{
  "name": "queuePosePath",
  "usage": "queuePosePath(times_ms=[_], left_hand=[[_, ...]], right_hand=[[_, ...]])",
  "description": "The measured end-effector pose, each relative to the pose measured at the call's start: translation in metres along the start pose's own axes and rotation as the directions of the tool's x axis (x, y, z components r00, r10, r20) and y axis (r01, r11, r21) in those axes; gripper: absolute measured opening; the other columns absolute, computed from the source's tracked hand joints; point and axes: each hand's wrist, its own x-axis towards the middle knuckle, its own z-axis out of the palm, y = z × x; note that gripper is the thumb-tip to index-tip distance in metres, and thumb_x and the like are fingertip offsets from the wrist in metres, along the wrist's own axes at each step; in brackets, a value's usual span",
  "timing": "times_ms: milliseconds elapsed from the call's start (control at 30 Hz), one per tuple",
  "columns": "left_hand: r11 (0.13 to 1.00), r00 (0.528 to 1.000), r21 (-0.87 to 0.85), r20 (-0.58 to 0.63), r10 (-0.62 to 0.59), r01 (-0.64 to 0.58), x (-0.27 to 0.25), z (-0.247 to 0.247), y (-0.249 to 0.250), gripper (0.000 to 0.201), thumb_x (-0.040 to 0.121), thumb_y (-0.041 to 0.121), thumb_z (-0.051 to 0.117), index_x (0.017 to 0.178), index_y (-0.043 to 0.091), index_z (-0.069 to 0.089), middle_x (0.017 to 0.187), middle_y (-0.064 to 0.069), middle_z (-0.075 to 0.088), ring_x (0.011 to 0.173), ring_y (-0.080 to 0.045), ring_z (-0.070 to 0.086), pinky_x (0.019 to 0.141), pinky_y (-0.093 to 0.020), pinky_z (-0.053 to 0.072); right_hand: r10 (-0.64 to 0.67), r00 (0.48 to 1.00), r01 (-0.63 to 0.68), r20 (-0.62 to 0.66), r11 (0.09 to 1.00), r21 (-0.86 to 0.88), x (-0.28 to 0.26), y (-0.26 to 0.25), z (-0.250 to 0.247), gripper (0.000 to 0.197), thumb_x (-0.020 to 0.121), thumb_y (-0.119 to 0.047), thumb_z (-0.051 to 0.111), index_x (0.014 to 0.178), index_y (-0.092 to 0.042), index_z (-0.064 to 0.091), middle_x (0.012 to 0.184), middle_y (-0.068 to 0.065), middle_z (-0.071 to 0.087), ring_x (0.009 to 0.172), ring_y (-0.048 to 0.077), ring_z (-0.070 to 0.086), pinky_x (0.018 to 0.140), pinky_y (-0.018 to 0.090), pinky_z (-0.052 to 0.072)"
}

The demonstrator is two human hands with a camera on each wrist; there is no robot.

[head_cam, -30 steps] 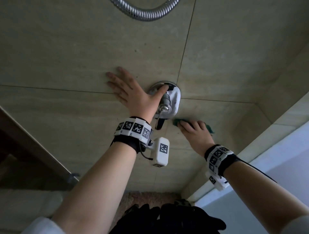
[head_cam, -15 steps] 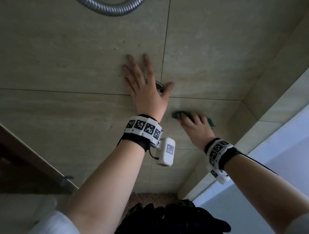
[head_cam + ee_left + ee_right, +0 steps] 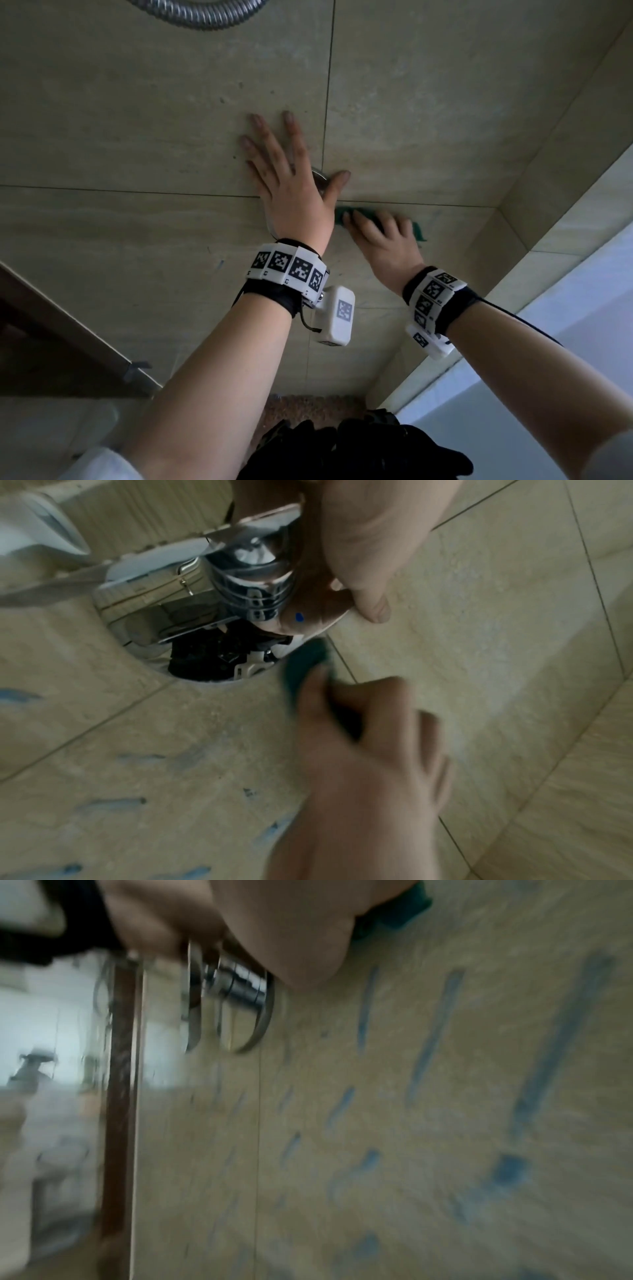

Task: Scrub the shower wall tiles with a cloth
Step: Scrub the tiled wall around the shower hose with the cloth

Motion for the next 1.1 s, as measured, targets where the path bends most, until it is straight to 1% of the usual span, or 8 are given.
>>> queuePosePath(times_ms=[133,233,367,500,633,733,867,1100], left_hand=[[1.000,1.000,0.009,-0.002,-0.002,0.002,-0.002,0.000,0.000,0.101,0.082,0.064,0.058,0.153,0.008,0.013,0.156,-0.030,0.006,0.143,-0.049,0.004,0.117,-0.049,0.004],[1.000,1.000,0.012,0.001,-0.010,0.010,-0.001,-0.002,0.001,0.101,0.081,0.063,0.059,0.153,0.009,0.013,0.156,-0.029,0.006,0.143,-0.048,0.005,0.117,-0.046,0.001],[0.999,0.999,0.008,0.005,0.038,-0.038,-0.005,-0.006,0.010,0.095,0.084,0.053,0.063,0.153,0.011,0.013,0.157,-0.026,0.007,0.143,-0.048,0.007,0.117,-0.046,0.005],[0.970,0.969,-0.017,0.027,0.244,-0.244,-0.007,-0.004,0.028,0.087,0.087,0.048,0.061,0.153,0.015,0.016,0.159,-0.019,0.010,0.144,-0.045,0.010,0.118,-0.052,0.013],[0.968,0.968,0.005,0.025,0.251,-0.251,-0.004,0.006,0.037,0.091,0.084,0.053,0.062,0.153,0.014,0.017,0.158,-0.021,0.013,0.143,-0.047,0.010,0.116,-0.056,0.016],[0.968,0.970,0.064,0.029,0.243,-0.244,-0.003,0.012,0.041,0.095,0.083,0.056,0.062,0.153,0.011,0.017,0.156,-0.024,0.015,0.141,-0.051,0.012,0.114,-0.060,0.018],[0.964,0.969,0.103,0.014,0.246,-0.246,-0.003,0.017,0.042,0.097,0.081,0.060,0.061,0.152,0.009,0.019,0.155,-0.027,0.018,0.139,-0.054,0.015,0.112,-0.062,0.019],[0.959,0.968,0.139,0.011,0.249,-0.248,-0.002,0.018,0.041,0.097,0.081,0.064,0.058,0.151,0.009,0.020,0.154,-0.027,0.020,0.139,-0.054,0.017,0.112,-0.062,0.020]], right_hand=[[-0.155,0.980,0.160,0.129,0.986,-0.033,-0.028,-0.020,0.010,0.055,0.095,-0.008,0.019,0.115,-0.014,0.070,0.121,0.004,0.041,0.104,0.027,0.042,0.085,0.040,0.034],[-0.116,0.986,0.116,0.121,0.993,0.003,-0.024,-0.015,0.001,0.046,0.084,-0.008,0.040,0.122,-0.011,0.065,0.119,0.004,0.040,0.102,0.028,0.041,0.083,0.040,0.033],[0.164,0.986,-0.160,-0.015,0.976,0.148,-0.011,0.010,-0.026,0.056,0.075,0.000,0.040,0.125,-0.008,0.063,0.120,0.004,0.044,0.092,0.030,0.041,0.075,0.041,0.031],[0.442,0.896,-0.429,-0.046,0.887,0.173,-0.016,0.042,-0.051,0.068,0.065,0.006,0.042,0.129,-0.010,0.057,0.128,0.004,0.040,0.091,0.030,0.037,0.074,0.042,0.038],[0.594,0.804,-0.586,-0.025,0.799,0.133,-0.021,0.063,-0.057,0.071,0.067,0.004,0.037,0.134,-0.011,0.053,0.138,0.001,0.035,0.085,0.029,0.032,0.074,0.047,0.044],[0.597,0.802,-0.592,-0.028,0.800,0.094,-0.028,0.065,-0.048,0.071,0.067,0.005,0.037,0.135,-0.009,0.052,0.145,0.001,0.045,0.083,0.027,0.032,0.075,0.043,0.044],[0.557,0.829,-0.555,-0.037,0.830,0.054,-0.048,0.049,-0.027,0.068,0.066,0.011,0.040,0.129,-0.009,0.058,0.136,0.006,0.056,0.078,0.026,0.033,0.069,0.038,0.043],[0.348,0.915,-0.365,0.206,0.930,0.049,-0.099,0.016,-0.008,0.061,0.076,0.007,0.032,0.126,-0.010,0.062,0.135,0.003,0.056,0.080,0.026,0.039,0.065,0.037,0.047]])
